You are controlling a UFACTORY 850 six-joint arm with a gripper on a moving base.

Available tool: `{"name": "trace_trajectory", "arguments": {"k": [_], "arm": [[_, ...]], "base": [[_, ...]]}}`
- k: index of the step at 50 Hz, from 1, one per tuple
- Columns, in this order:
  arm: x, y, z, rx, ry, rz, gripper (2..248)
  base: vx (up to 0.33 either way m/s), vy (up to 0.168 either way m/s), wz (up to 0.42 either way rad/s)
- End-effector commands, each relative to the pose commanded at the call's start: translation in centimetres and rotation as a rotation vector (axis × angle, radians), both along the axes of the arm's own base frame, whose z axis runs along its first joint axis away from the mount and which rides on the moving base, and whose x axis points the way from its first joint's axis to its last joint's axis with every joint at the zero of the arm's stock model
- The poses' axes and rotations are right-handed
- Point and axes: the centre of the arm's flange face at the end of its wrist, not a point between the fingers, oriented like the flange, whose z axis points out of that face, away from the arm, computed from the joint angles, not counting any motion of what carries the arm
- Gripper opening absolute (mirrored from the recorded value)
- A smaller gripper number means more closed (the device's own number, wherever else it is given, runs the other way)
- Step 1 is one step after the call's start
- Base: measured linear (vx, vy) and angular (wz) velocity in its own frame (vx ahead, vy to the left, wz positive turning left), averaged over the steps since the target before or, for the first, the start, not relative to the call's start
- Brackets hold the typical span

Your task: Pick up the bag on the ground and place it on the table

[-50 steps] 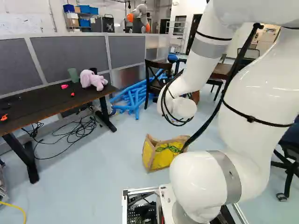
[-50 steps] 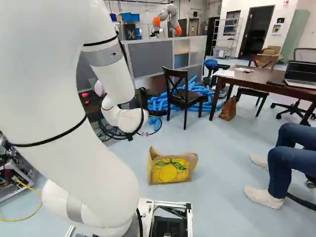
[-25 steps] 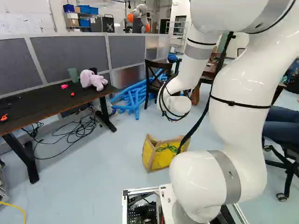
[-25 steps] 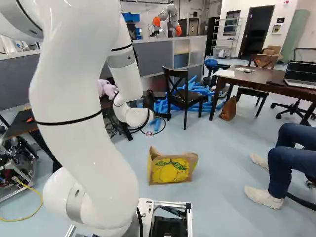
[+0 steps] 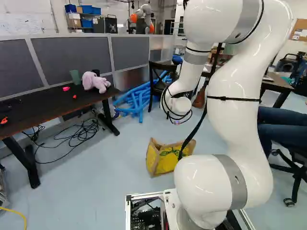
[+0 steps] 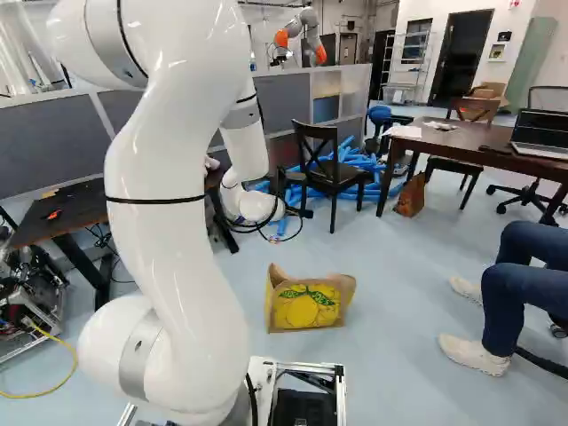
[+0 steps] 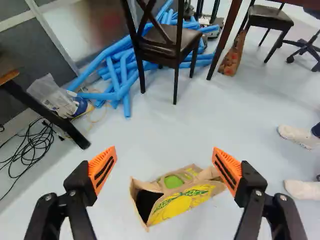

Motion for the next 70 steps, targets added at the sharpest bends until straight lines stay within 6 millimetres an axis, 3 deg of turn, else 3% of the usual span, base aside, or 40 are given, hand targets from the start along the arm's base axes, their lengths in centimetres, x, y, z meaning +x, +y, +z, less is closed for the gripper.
{"name": "trace_trajectory", "arguments": {"k": [10, 28, 70], "arm": [[1.3, -0.1, -1.6, 0.010, 0.041, -0.009, 247], [1.6, -0.1, -4.2, 0.035, 0.125, -0.024, 247], [2.7, -0.2, -9.6, 0.339, 0.140, -0.325, 247]], "base": [[0.000, 0.000, 0.000], [0.000, 0.000, 0.000], [0.000, 0.000, 0.000]]}}
